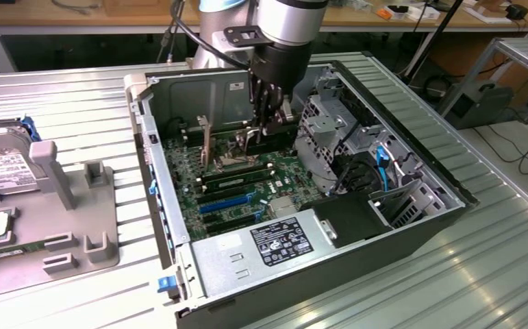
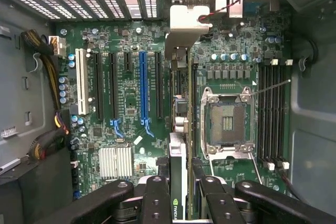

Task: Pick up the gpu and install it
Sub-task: 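Insert the gpu into the slot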

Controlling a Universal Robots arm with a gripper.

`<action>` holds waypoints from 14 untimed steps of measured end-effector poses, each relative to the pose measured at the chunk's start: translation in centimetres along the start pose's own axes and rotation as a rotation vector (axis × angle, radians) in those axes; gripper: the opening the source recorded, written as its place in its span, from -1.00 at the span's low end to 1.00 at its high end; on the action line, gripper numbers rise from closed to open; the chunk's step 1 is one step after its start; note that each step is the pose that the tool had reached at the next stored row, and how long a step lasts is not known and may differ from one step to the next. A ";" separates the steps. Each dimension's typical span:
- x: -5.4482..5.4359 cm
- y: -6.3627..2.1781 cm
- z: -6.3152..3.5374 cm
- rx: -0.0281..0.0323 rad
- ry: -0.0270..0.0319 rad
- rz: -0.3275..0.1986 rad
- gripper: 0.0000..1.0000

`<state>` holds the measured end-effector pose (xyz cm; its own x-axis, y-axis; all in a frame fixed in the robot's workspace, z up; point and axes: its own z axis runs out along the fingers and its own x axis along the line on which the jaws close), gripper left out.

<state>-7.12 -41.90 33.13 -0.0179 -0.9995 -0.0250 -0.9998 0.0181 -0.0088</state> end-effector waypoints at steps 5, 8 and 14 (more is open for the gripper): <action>0.0 0.00 0.02 0.0001 -0.0002 0.000 -0.47; 0.0 0.00 0.02 0.0001 -0.0002 0.000 -0.47; 0.0 0.00 0.02 0.0001 -0.0002 0.000 -0.47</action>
<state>-7.12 -41.90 33.11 -0.0179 -0.9995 -0.0252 -0.9998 0.0181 -0.0089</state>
